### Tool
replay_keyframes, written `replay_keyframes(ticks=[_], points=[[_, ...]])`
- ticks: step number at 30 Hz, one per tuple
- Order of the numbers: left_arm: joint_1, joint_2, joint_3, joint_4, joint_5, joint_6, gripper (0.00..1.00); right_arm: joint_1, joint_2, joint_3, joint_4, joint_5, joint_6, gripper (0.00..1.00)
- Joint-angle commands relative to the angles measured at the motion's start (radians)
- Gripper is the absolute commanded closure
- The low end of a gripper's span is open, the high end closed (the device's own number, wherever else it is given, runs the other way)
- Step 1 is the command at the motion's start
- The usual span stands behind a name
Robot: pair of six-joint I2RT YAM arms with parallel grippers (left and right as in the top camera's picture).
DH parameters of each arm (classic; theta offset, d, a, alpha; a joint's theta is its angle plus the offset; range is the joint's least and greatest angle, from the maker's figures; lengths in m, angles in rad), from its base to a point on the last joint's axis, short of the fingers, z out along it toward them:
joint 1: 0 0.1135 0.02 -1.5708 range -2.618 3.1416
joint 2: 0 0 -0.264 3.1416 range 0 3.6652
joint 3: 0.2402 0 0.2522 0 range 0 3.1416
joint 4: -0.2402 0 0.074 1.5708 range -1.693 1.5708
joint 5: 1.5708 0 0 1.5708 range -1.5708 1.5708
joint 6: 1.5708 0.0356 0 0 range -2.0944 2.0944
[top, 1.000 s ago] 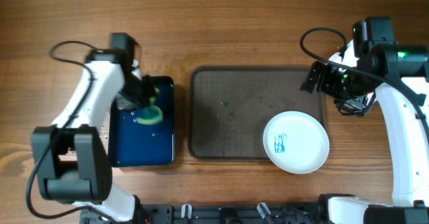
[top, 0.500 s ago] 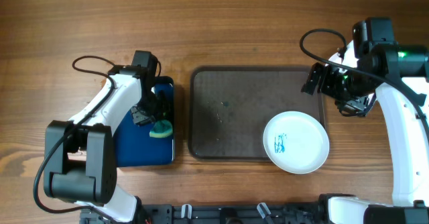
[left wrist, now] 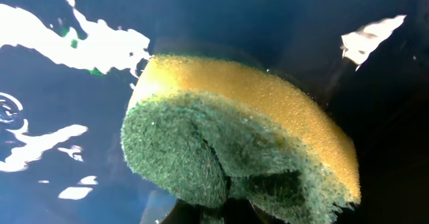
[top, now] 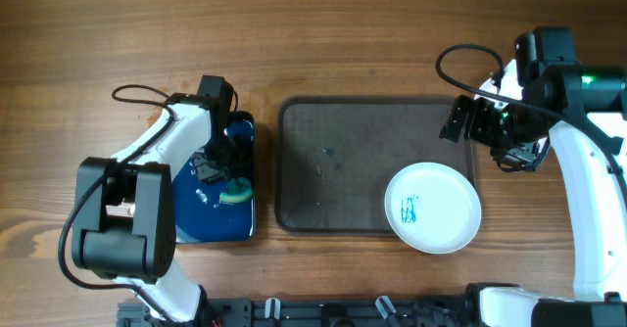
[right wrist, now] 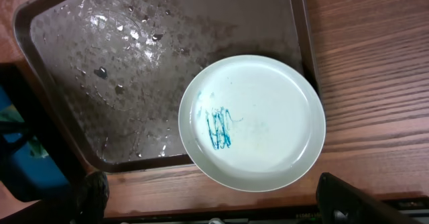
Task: Clean dirty plates on tray and stack at the side
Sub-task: 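Reach the right gripper to the blue-marked plate on the mat and grip its rim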
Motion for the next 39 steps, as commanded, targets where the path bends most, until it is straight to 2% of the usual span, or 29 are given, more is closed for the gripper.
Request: replay_keyframes(ticks=[1,5,9,13,16,20,26,34,37,39], points=[[0.005,0.046,-0.013,0.035,-0.018,-0.013,0.96,0.004,-0.013,-0.004,0.012,-0.015,-0.056,0.00],[0.005,0.003,-0.013,0.036,-0.026,-0.010,0.96,0.031,-0.062,-0.004,0.045,0.005,-0.087,0.02],[0.005,0.000,-0.013,0.040,-0.026,-0.010,0.96,0.042,-0.053,-0.019,-0.059,0.205,0.208,0.05],[0.005,0.000,-0.013,0.047,-0.026,-0.010,0.96,0.042,-0.055,-0.204,-0.057,0.208,0.324,0.02],[0.005,0.000,-0.013,0.053,-0.026,-0.010,0.96,0.042,-0.075,-0.383,0.023,0.096,0.329,0.05],[0.005,0.000,-0.013,0.062,-0.026,-0.010,0.96,0.042,-0.079,-0.501,0.077,0.064,0.357,0.11],[0.005,0.000,-0.013,0.071,-0.026,-0.010,0.96,0.042,-0.079,-0.595,0.124,0.056,0.419,0.23],[0.005,0.000,-0.013,0.082,-0.026,-0.006,0.96,0.042,-0.079,-0.771,0.235,-0.001,0.487,0.24],[0.005,0.000,-0.013,0.087,-0.025,-0.006,0.96,0.042,-0.079,-0.776,0.257,0.021,0.515,0.31],[0.005,0.000,-0.013,0.087,-0.025,-0.006,0.96,0.042,-0.079,-0.776,0.274,0.050,0.542,0.32]])
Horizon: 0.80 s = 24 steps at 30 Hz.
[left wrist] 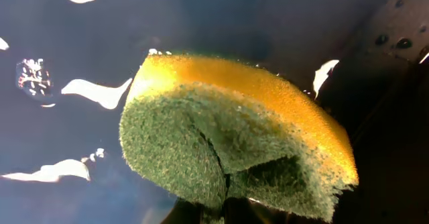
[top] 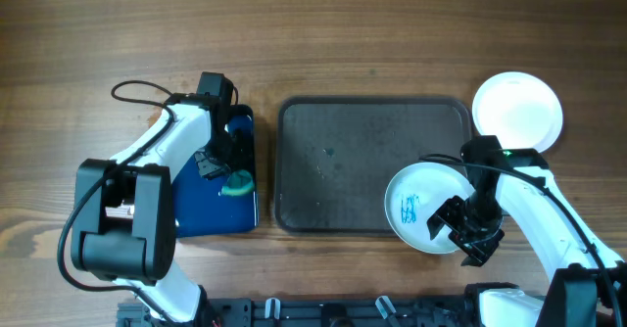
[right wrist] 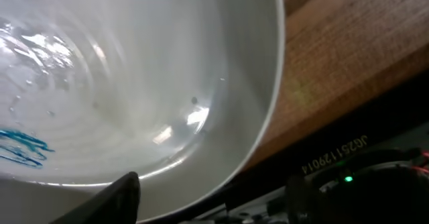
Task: Clean dirty plates on tray and stack at the side
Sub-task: 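Reach the right gripper to the blue-marked plate on the mat and grip its rim, then drag the blue-marked plate left toward the mat center with the right gripper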
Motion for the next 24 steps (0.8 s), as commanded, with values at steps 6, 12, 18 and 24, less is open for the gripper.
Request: replay_keyframes(ticks=[6,12,18,24], points=[[0.005,0.011,-0.013,0.027,-0.022,-0.006,0.96,0.001,-0.013,-0.001,0.048,0.126,0.140,0.32],[0.005,0.011,-0.013,0.027,-0.022,-0.006,0.96,0.000,-0.012,-0.001,0.081,0.183,0.190,0.34],[0.005,0.011,-0.013,0.024,-0.022,-0.006,0.96,-0.017,-0.011,-0.001,0.148,0.195,0.188,0.46],[0.005,0.011,-0.013,0.024,-0.022,-0.006,0.96,-0.017,0.021,-0.002,0.188,0.206,0.188,0.60]])
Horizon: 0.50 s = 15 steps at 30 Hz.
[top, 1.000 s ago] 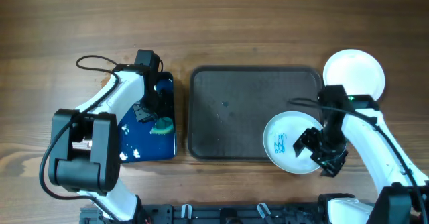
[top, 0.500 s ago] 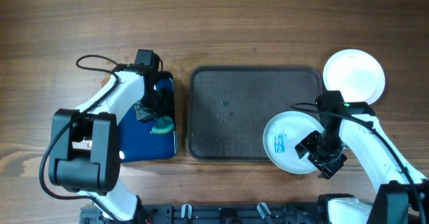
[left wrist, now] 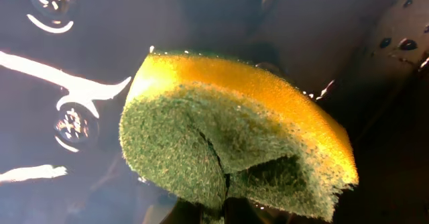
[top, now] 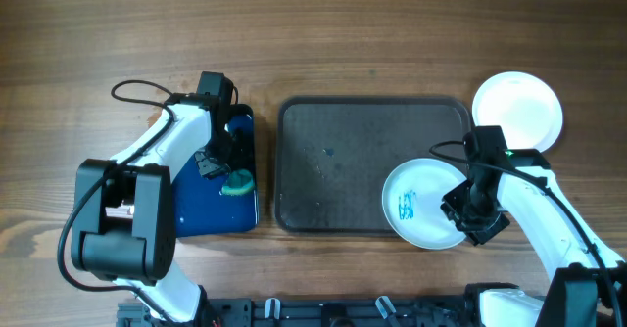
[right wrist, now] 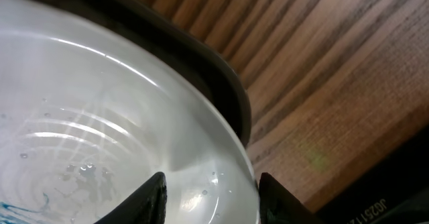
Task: Clean dirty plates on tray and stack at the side
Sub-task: 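Drag the blue-marked plate left toward the mat center with the right gripper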
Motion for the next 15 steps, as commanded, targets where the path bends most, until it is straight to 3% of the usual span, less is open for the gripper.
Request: replay_keyframes(ticks=[1,4,9,11,15], points=[[0.005,0.011,-0.013,0.021,-0.022,-0.006,0.96,-0.004,0.023,-0.002,0.024,0.037,0.012,0.67],[0.005,0.011,-0.013,0.017,-0.022,-0.006,0.96,-0.005,0.029,-0.002,0.072,0.040,0.010,0.85],[0.005,0.011,-0.013,0.017,-0.022,-0.006,0.96,-0.004,0.032,-0.002,0.124,0.081,0.007,0.87],[0.005,0.011,-0.013,0.017,-0.021,-0.006,0.96,-0.004,0.040,-0.002,0.161,0.096,-0.026,0.95],[0.005,0.011,-0.013,0.018,-0.021,-0.006,0.96,-0.004,0.085,-0.002,0.293,0.066,-0.240,0.96]])
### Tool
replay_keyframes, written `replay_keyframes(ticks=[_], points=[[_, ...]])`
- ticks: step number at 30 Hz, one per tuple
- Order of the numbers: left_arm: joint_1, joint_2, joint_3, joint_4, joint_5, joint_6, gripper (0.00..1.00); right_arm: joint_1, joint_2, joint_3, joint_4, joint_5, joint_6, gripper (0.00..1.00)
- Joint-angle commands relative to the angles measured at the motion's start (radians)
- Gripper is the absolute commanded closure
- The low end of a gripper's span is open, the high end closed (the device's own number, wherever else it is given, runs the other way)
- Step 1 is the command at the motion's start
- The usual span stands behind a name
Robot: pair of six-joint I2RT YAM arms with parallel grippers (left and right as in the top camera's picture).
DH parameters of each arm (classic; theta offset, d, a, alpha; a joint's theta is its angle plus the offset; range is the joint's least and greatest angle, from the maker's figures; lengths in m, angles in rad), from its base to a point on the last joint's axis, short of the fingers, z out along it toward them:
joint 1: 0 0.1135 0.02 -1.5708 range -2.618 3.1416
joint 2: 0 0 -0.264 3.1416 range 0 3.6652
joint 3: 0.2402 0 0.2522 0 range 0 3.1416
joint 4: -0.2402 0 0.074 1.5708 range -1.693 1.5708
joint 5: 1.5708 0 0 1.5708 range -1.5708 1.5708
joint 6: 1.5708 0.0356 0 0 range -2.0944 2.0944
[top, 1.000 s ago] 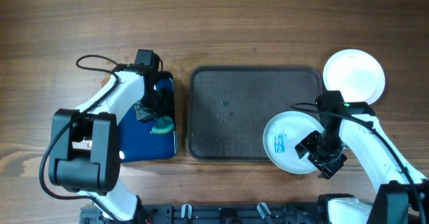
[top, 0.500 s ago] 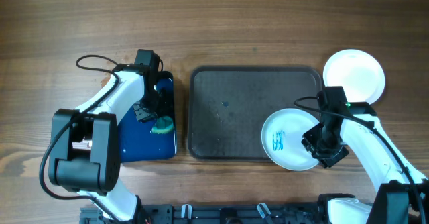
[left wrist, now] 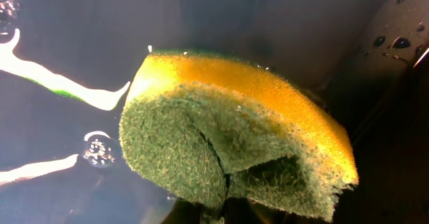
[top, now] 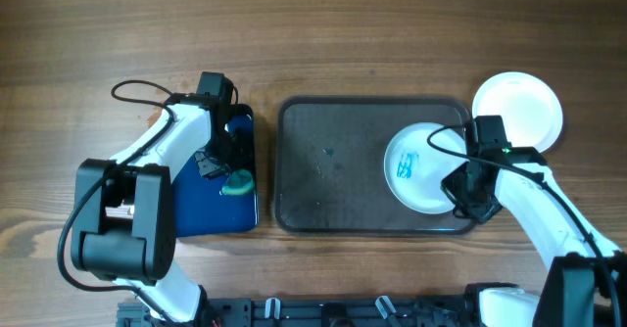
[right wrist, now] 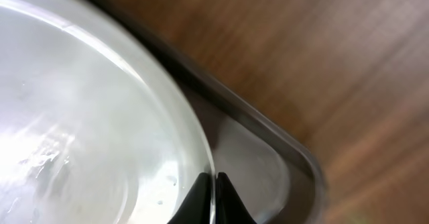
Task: Clean dirty plates on tray and stack at the side
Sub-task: 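Drag the blue-marked plate left toward the mat center with the right gripper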
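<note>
A white plate with blue scribbles (top: 419, 166) lies on the right part of the dark tray (top: 333, 185). My right gripper (top: 462, 192) is shut on the plate's right rim (right wrist: 201, 143), the two fingertips pinching it in the right wrist view. A clean white plate (top: 519, 110) sits on the table to the right of the tray. My left gripper (top: 223, 175) is shut on a yellow and green sponge (left wrist: 234, 137) over the blue water basin (top: 211, 214). The sponge (top: 236, 183) shows teal from overhead.
The wooden table (top: 323, 43) surrounds the tray. Black cables loop at both arms. A dark rail runs along the front edge (top: 323, 312).
My right gripper has shut on the dirty plate's rim and the plate has moved up and left, fully onto the tray. The left gripper with the sponge has stayed over the basin.
The right gripper was first up beside the tray's right end, the dirty plate overhanging the tray's front right corner. It then stood at the plate's front right rim, then astride the rim. Now it grips the plate inside the tray. The left held the sponge throughout.
</note>
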Motion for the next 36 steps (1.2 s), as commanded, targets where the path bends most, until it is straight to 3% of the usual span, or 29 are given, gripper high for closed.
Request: replay_keyframes(ticks=[1,3,5,6,14,18,24,26,32,36], points=[[0.005,0.011,-0.013,0.018,-0.021,-0.006,0.96,-0.004,0.067,-0.002,0.119,-0.023,-0.260,0.96],[0.005,0.011,-0.013,0.017,-0.021,-0.006,0.96,-0.004,0.105,-0.002,0.145,-0.031,-0.281,0.95],[0.005,0.011,-0.013,0.018,-0.021,-0.006,0.96,-0.004,0.137,-0.002,0.154,-0.032,-0.281,0.75],[0.005,0.011,-0.013,0.018,-0.020,-0.006,0.96,-0.004,0.149,-0.002,0.152,-0.030,-0.281,0.73],[0.005,0.011,-0.013,0.018,-0.018,-0.006,0.96,-0.004,0.142,0.003,0.137,-0.019,-0.278,0.69],[0.005,0.011,-0.013,0.018,-0.018,-0.006,0.96,-0.004,0.142,0.036,0.146,0.051,-0.260,0.73],[0.005,0.011,-0.013,0.019,-0.018,-0.006,0.96,-0.004,0.142,0.132,0.160,0.087,-0.293,0.96],[0.005,0.011,-0.013,0.018,-0.018,-0.006,0.96,-0.004,0.142,0.154,0.181,0.080,-0.327,0.96],[0.004,0.011,-0.013,0.018,-0.014,0.011,0.96,-0.001,0.142,0.158,0.274,-0.143,-0.605,0.95],[0.004,0.011,-0.013,0.018,0.014,0.021,0.96,0.016,0.142,0.157,0.257,-0.249,-0.653,0.96]])
